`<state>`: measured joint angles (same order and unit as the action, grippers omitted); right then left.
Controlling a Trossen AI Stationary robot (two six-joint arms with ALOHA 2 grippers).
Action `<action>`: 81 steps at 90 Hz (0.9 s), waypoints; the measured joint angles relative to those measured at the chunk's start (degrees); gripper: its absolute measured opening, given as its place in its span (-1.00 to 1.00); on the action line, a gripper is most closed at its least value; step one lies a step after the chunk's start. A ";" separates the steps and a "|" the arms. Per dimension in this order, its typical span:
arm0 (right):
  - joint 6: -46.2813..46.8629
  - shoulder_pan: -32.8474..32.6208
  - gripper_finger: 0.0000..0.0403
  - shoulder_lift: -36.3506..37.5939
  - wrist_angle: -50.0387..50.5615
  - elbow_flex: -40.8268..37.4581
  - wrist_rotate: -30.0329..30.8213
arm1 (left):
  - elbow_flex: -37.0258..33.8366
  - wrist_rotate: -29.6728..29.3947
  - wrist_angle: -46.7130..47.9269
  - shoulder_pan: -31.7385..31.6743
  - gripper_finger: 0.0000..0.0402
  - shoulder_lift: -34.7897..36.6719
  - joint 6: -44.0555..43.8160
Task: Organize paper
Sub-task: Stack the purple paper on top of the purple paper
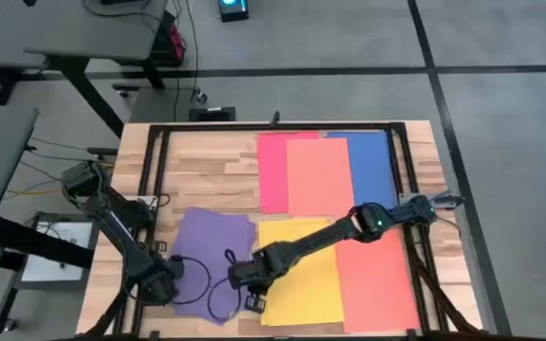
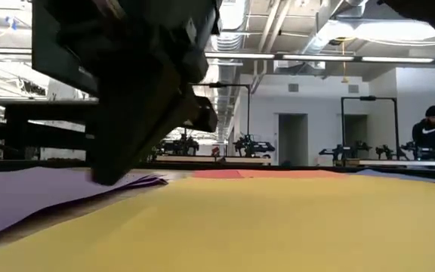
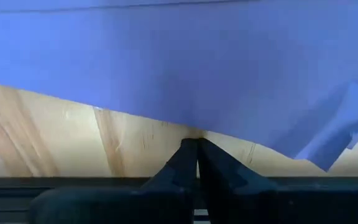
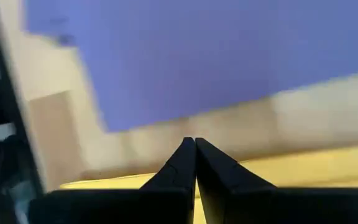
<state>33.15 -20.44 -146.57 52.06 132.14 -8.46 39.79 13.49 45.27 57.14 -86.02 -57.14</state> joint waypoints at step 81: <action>2.19 0.48 -1.00 -1.02 -19.85 -4.18 1.03 | -0.13 0.01 -7.47 -2.03 -1.00 -0.24 5.11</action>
<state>35.34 -19.95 -147.59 32.21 127.96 -7.43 39.66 13.50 37.80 55.11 -86.26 -52.03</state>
